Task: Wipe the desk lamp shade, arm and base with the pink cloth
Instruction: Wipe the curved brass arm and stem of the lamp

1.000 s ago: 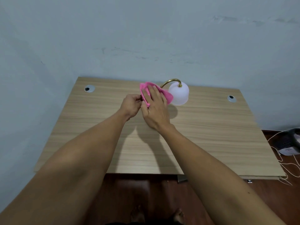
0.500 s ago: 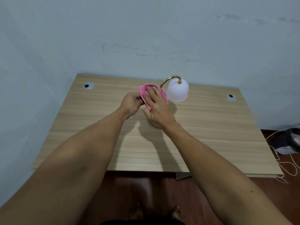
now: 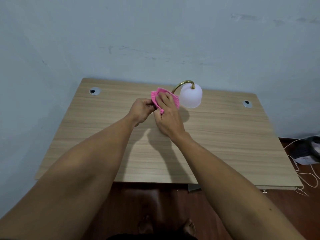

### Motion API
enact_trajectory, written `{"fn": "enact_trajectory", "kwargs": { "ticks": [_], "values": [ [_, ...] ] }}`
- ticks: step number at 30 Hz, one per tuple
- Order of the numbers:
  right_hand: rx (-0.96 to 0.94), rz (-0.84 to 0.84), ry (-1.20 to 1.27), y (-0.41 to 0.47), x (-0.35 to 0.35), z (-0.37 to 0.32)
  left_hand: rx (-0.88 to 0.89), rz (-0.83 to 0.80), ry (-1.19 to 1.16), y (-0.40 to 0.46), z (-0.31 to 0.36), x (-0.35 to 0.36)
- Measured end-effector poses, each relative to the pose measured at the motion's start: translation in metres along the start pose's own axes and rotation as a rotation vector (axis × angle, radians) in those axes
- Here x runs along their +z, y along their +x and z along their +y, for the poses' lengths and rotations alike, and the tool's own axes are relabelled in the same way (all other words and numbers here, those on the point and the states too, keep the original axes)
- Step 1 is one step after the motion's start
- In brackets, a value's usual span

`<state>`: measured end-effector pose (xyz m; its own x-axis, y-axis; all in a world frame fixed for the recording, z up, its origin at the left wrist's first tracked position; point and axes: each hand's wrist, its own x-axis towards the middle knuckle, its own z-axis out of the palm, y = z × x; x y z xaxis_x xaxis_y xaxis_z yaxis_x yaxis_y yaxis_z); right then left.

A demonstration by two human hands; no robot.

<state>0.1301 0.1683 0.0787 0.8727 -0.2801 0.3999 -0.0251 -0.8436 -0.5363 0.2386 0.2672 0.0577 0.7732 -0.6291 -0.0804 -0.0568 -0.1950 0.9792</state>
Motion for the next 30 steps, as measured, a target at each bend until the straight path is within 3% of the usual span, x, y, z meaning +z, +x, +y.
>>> {"fn": "enact_trajectory", "kwargs": {
  "ticks": [7,11,15,21,30],
  "values": [
    [-0.135,-0.044,0.060,-0.011,-0.021,0.009,0.013,0.010,0.030,0.001,0.003,0.005],
    [0.277,0.294,0.377,-0.026,-0.029,0.008,-0.015,0.010,-0.016,0.000,0.006,0.004],
    [0.174,0.462,0.363,-0.024,-0.031,-0.004,-0.026,-0.006,-0.007,0.000,0.006,0.004],
    [0.000,0.083,0.129,-0.001,-0.010,-0.001,0.001,-0.051,0.039,-0.003,0.011,0.003],
    [-0.171,0.021,0.086,-0.003,-0.021,0.016,-0.010,-0.022,0.059,-0.002,0.008,0.002]
  ]
}}
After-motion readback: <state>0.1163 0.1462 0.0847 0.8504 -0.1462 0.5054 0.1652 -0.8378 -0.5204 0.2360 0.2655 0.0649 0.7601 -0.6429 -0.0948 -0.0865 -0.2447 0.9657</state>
